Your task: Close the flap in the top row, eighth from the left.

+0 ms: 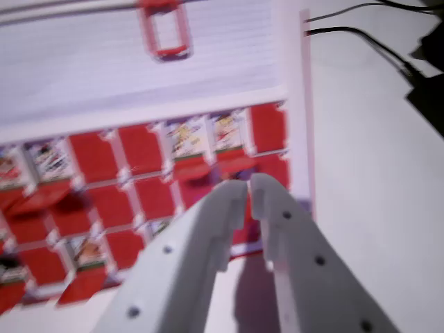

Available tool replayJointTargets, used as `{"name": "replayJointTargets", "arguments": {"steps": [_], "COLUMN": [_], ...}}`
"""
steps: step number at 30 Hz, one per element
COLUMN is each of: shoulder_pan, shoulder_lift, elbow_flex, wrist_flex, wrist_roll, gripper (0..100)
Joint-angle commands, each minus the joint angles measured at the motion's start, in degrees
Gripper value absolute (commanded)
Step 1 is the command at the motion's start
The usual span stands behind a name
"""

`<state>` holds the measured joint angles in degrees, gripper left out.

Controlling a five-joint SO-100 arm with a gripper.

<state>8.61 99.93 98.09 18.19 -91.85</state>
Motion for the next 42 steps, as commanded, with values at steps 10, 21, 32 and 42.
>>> {"name": "replayJointTargets", "arguments": {"steps": [10, 21, 32, 42], "shoulder_pan": [-11.78, -10.55, -9.93, -9.58], "shoulder_lift": [19.25, 27.07, 26.02, 24.79], "elbow_flex": [8.53, 12.83, 10.81, 10.11], "wrist_flex": [8.7, 13.36, 13.89, 13.45], "wrist_roll": [-2.9, -2.99, -2.64, -2.55], "gripper": [0, 0, 0, 0]}}
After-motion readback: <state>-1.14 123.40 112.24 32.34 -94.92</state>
